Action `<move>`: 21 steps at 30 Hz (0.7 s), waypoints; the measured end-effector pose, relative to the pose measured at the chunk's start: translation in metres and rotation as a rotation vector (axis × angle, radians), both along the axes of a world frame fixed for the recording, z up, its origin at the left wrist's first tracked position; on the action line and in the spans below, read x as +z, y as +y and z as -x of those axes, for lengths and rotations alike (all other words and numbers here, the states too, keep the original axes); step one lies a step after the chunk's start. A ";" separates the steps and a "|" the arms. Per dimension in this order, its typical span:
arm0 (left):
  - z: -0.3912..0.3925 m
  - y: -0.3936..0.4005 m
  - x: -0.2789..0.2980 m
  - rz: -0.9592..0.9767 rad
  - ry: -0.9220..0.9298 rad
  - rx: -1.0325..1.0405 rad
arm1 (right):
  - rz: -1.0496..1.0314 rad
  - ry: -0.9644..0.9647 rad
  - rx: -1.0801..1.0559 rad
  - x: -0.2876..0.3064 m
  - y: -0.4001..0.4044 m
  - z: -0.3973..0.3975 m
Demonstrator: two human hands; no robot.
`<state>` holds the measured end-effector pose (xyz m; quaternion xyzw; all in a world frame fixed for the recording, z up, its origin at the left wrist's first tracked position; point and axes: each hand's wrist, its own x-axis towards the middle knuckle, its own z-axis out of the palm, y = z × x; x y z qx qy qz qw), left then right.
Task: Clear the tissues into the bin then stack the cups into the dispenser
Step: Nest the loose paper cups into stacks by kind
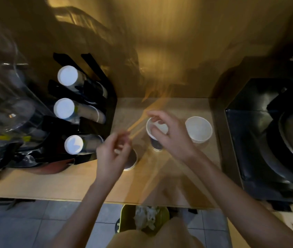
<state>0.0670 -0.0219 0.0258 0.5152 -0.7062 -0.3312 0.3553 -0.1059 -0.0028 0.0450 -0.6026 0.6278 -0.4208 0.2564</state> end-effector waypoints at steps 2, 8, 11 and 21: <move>-0.022 0.014 -0.018 -0.044 0.043 0.150 | -0.016 -0.017 0.081 -0.006 -0.007 -0.022; -0.052 0.009 -0.077 -0.387 -0.159 0.247 | -0.295 0.093 0.209 -0.048 -0.023 -0.070; -0.048 0.003 -0.099 -0.590 -0.222 0.119 | -0.292 0.144 0.192 -0.062 -0.024 -0.082; -0.046 -0.002 -0.103 -1.074 0.344 0.128 | -0.321 0.043 0.055 -0.071 -0.014 -0.086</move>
